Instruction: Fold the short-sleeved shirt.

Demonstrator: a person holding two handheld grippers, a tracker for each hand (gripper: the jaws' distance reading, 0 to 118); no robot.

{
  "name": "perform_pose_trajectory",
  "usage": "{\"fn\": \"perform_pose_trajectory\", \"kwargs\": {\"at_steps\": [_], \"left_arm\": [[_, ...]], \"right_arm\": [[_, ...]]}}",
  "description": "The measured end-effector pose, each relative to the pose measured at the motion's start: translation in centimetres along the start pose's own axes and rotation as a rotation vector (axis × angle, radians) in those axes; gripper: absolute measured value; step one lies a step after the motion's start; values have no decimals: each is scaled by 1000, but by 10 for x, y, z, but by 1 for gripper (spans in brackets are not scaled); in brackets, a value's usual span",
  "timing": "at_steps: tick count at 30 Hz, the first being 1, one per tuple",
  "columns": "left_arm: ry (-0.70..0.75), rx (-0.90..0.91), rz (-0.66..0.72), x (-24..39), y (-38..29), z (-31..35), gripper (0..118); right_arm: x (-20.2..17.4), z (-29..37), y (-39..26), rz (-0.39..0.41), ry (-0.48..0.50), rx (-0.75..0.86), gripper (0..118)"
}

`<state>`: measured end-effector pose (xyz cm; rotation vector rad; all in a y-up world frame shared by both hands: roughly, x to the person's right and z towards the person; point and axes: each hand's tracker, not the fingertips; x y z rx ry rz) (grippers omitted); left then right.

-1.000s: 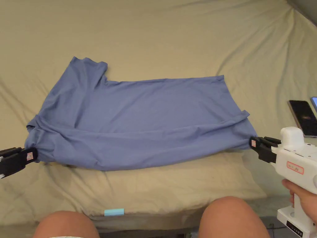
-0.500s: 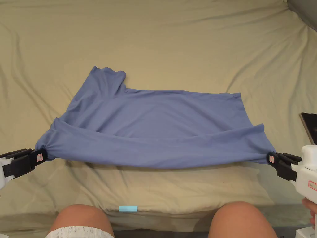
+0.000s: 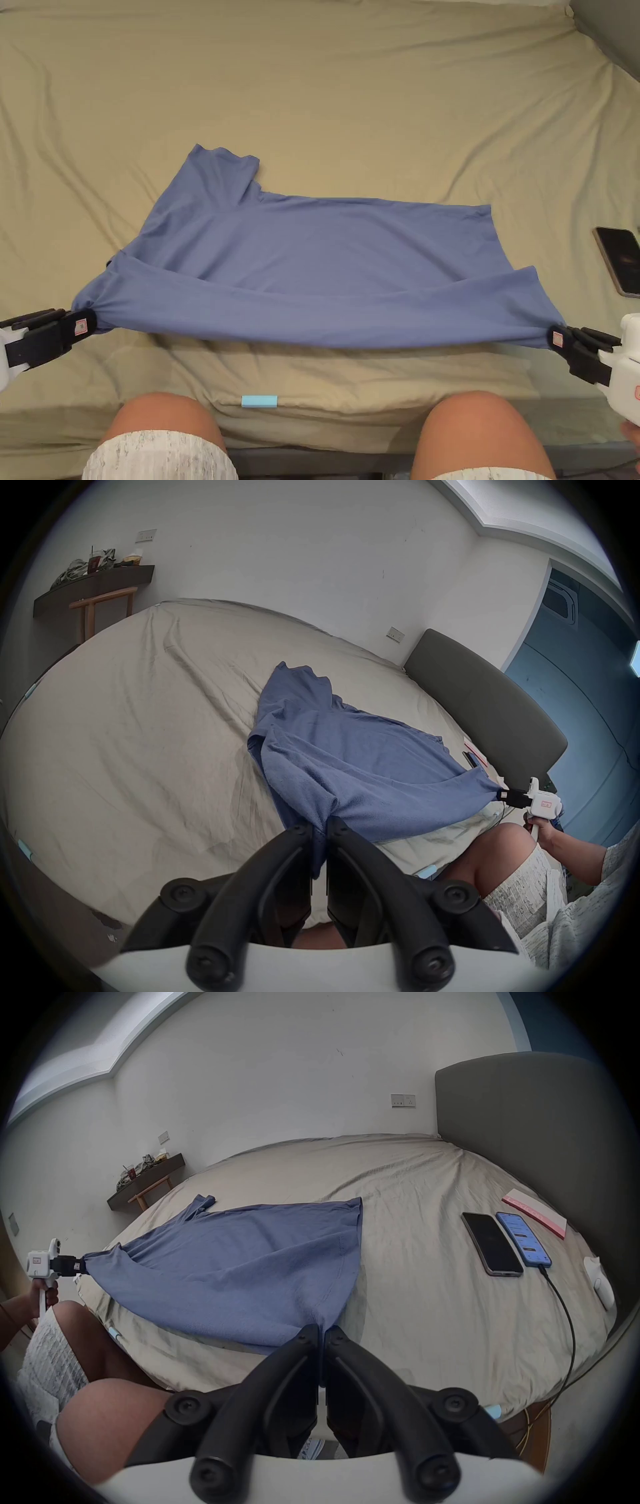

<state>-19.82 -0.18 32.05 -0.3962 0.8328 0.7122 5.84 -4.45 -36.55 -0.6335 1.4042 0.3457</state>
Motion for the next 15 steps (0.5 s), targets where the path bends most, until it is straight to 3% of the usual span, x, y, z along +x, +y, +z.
{"fn": "perform_pose_trajectory", "kwargs": {"at_steps": [15], "left_arm": [[7, -30, 36, 2, -43, 11, 4]], "right_arm": [[-2, 21, -28, -20, -1, -25, 1]]}}
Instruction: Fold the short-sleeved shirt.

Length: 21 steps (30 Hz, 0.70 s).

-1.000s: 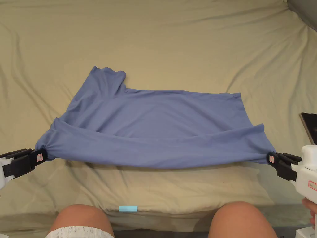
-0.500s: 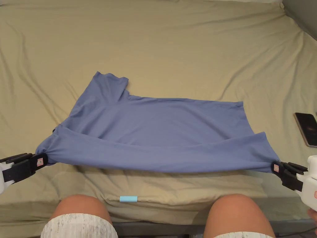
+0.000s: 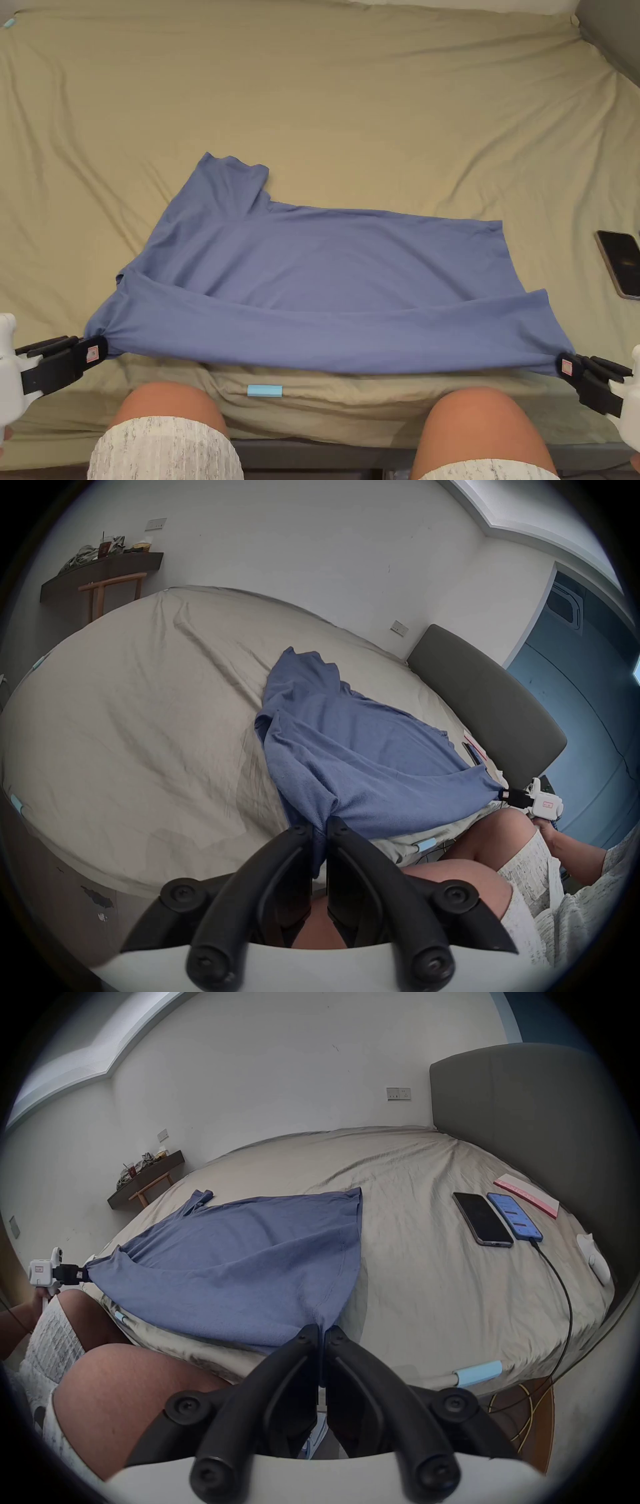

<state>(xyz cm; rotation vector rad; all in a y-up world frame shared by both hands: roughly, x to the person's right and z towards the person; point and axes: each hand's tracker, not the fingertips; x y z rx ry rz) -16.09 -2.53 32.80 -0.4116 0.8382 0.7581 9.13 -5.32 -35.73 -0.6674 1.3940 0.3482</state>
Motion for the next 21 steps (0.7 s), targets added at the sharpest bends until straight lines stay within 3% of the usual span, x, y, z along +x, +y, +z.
{"fn": "perform_pose_trajectory", "kwargs": {"at_steps": [9, 10, 11, 13, 14, 15, 16, 17, 21], "left_arm": [[40, -55, 8, -7, -12, -21, 4], [45, -62, 9, -8, -13, -23, 6], [52, -70, 9, -8, -13, -24, 10], [62, -68, -7, -7, -16, -23, 18], [79, -61, -27, -6, -16, -20, 23], [99, -43, -66, -6, -16, -15, 47], [101, -31, -84, -9, -15, -9, 82], [94, -33, -77, -13, -13, -2, 99], [122, 26, -62, -24, 7, 24, 103]], "right_arm": [[0, -27, -19, 18, -28, -94, 3], [0, -27, -20, 16, -28, -87, 13], [1, -27, -19, 9, -37, -80, 36], [1, -26, -18, -8, -46, -79, 57], [2, -26, -17, -2, -52, -87, 69], [4, -24, -17, 12, -64, -95, 101], [8, -18, -17, 22, -64, -78, 115], [13, -13, -13, 21, -66, -62, 114], [26, 6, 8, 10, -84, -22, 113]]}}
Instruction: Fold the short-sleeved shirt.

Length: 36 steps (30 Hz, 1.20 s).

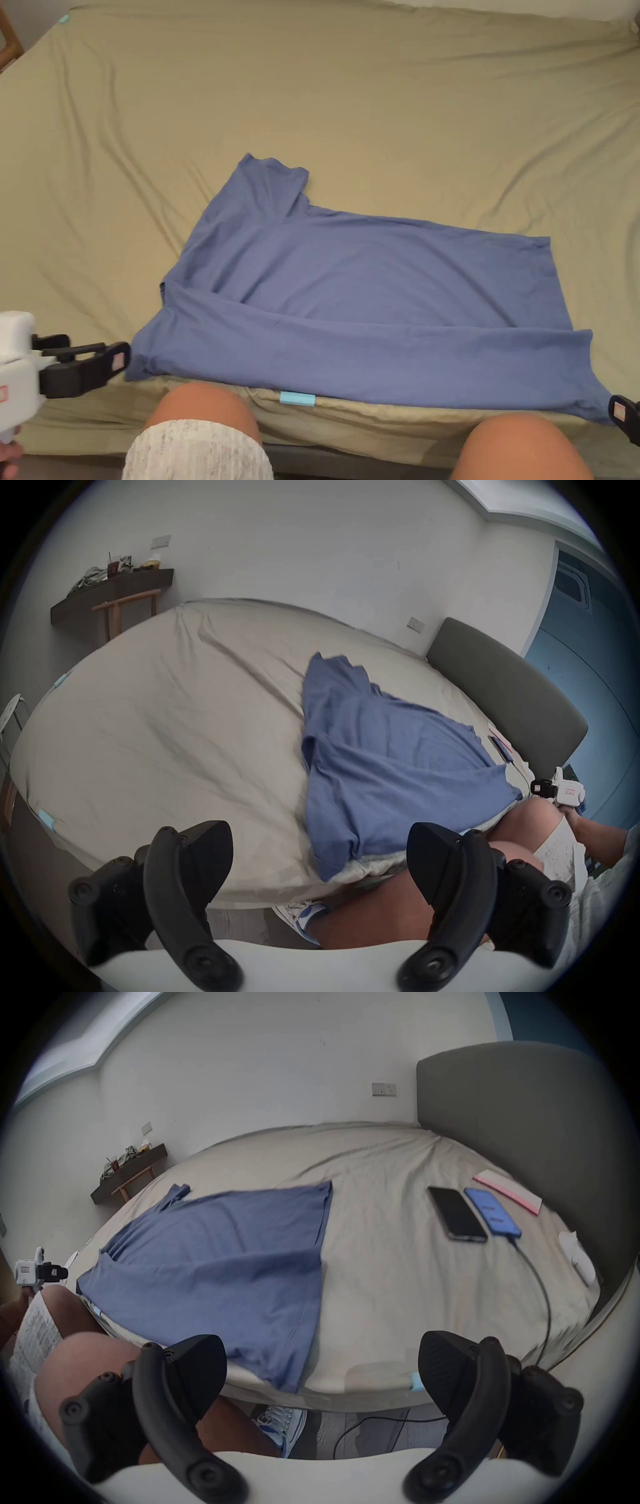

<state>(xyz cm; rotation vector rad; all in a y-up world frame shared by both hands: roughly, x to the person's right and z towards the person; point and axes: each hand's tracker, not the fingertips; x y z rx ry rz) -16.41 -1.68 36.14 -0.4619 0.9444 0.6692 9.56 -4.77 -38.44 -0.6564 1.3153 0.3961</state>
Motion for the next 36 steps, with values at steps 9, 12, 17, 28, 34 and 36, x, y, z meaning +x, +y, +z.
{"fn": "perform_pose_trajectory", "kwargs": {"at_steps": [9, 12, 17, 28, 34, 36], "left_arm": [[-71, -1, -30, 12, 41, -11, 0], [-40, 7, -88, 27, 48, -23, 0], [-53, -6, -104, 37, 60, -41, 0], [-70, -18, -88, 46, 112, -80, 0], [-51, -29, -106, 43, 135, -105, 0], [-48, -33, -109, 41, 138, -113, 0]], "right_arm": [[-6, -7, 43, 24, 2, 84, 0], [-15, -25, 54, 51, 19, 86, 0], [-5, -73, 77, 62, 55, 83, 0], [12, -196, 171, 118, 75, 53, 0], [26, -254, 195, 143, 114, -20, 18], [31, -267, 200, 154, 118, -73, 41]]}}
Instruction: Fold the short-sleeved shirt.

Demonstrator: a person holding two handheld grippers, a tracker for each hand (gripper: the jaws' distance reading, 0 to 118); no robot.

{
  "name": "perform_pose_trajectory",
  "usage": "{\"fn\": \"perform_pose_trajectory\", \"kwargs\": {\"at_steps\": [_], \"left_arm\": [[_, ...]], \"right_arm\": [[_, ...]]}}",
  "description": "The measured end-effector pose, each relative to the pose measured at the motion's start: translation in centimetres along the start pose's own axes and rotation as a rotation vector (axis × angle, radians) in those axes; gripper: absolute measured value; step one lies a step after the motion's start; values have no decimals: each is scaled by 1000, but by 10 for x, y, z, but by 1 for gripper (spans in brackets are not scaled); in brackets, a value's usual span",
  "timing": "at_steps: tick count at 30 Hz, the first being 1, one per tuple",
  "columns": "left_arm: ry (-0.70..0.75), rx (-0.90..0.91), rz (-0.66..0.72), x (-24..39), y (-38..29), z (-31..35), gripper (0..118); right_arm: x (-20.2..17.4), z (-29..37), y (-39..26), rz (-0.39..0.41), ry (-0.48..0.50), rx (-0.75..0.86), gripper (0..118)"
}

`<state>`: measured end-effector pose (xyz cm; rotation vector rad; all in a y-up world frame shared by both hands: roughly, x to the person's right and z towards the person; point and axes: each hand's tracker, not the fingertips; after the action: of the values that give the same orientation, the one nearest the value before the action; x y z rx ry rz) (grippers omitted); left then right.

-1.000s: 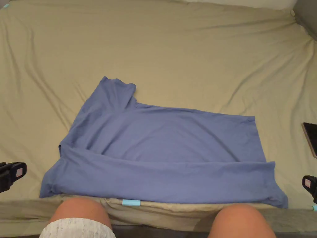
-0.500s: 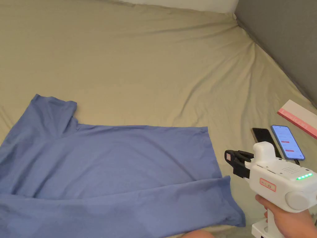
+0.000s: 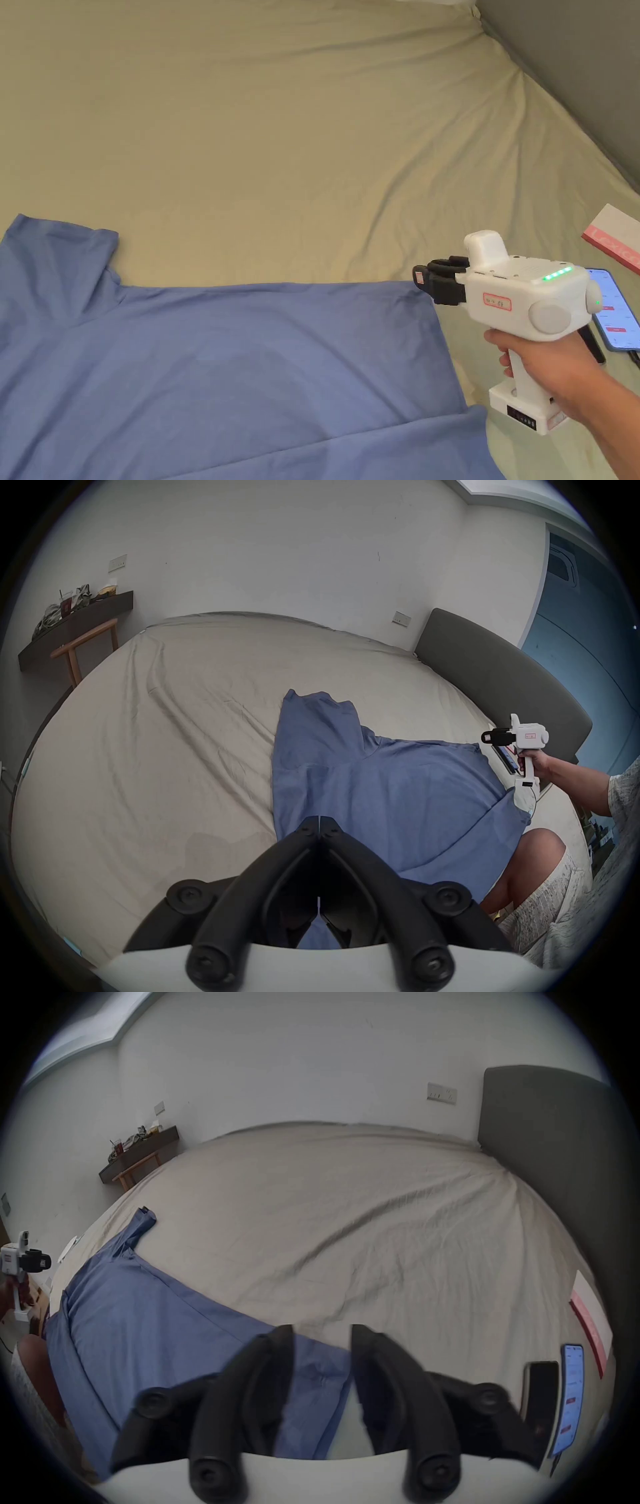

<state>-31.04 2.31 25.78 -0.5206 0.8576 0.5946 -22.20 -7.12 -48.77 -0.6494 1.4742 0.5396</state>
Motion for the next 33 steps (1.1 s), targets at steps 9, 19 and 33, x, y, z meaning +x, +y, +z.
{"fn": "perform_pose_trajectory", "kwargs": {"at_steps": [9, 19, 33], "left_arm": [[-32, -28, -10, 1, 2, -25, 0], [-47, -29, -20, -1, 6, -33, 0], [-40, -15, -52, -29, 45, -55, 0]], "right_arm": [[4, -21, -1, 30, 20, -123, 54], [-8, -26, -3, 127, 24, -150, 50], [-37, 17, 1, 202, 84, -53, 1]]}}
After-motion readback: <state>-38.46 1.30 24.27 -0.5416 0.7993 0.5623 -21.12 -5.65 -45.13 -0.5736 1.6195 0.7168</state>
